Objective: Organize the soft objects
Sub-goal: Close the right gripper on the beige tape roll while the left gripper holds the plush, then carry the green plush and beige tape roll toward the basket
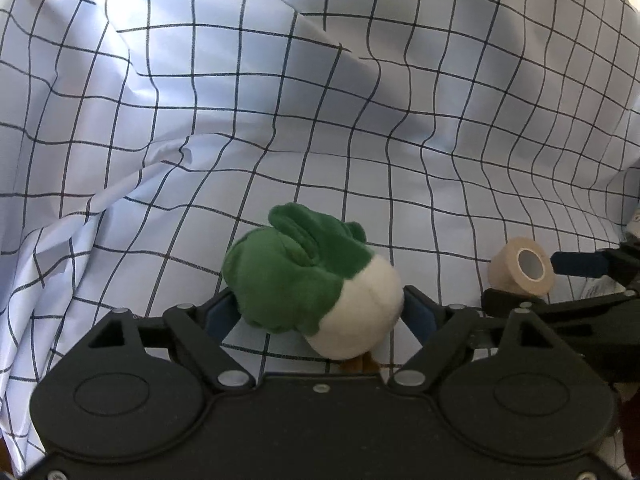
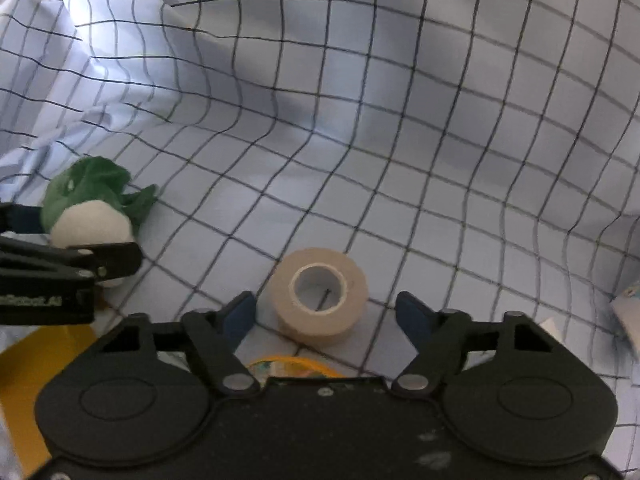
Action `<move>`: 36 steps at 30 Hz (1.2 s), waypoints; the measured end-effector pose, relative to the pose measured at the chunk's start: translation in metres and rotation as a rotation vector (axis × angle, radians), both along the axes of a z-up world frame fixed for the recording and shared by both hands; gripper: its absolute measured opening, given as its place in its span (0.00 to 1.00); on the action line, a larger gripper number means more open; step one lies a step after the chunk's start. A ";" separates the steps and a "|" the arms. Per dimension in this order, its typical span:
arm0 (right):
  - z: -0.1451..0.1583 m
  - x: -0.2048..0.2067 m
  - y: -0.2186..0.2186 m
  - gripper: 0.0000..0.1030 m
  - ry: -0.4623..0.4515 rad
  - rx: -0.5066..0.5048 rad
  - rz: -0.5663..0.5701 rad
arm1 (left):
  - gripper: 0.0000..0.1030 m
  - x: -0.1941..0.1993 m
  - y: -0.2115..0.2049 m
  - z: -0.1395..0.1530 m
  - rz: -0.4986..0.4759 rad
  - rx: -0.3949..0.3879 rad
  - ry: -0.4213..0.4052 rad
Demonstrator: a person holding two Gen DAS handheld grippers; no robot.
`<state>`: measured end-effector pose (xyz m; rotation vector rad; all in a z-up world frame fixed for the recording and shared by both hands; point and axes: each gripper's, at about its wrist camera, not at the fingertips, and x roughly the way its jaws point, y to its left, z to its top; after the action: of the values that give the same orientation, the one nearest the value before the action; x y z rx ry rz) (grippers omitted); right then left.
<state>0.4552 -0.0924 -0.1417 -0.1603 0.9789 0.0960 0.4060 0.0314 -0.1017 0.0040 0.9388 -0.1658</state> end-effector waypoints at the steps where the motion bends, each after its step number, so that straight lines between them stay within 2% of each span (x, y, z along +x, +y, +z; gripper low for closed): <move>1: -0.001 0.001 0.000 0.47 0.009 0.018 0.008 | 0.77 0.000 -0.001 0.000 -0.005 0.005 -0.003; 2: 0.000 0.001 -0.004 0.46 0.021 0.057 0.008 | 0.72 0.000 -0.002 -0.001 -0.011 0.011 -0.007; 3: 0.002 0.001 -0.005 0.46 0.022 0.068 -0.004 | 0.64 0.000 -0.002 -0.001 -0.023 0.011 -0.012; 4: 0.003 0.001 -0.005 0.46 0.023 0.070 -0.010 | 0.62 -0.001 -0.003 -0.001 -0.032 0.004 -0.017; 11: 0.026 -0.007 -0.017 0.46 -0.044 0.122 -0.070 | 0.60 -0.009 -0.002 0.013 -0.027 0.006 -0.062; 17: 0.067 -0.041 -0.030 0.46 -0.125 0.172 -0.101 | 0.60 -0.031 -0.002 0.050 -0.013 0.001 -0.107; 28: 0.140 -0.154 -0.056 0.46 -0.245 0.259 -0.136 | 0.60 -0.118 -0.012 0.122 -0.033 -0.074 -0.147; 31: 0.154 -0.194 -0.064 0.46 -0.275 0.293 -0.143 | 0.60 -0.149 -0.014 0.134 -0.059 -0.096 -0.146; 36: 0.161 -0.250 -0.075 0.46 -0.300 0.336 -0.165 | 0.60 -0.198 -0.017 0.141 -0.103 -0.123 -0.130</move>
<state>0.2054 -0.1669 0.0194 0.2106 0.6615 0.0811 0.2076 0.0142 0.0397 -0.0500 0.7981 -0.3146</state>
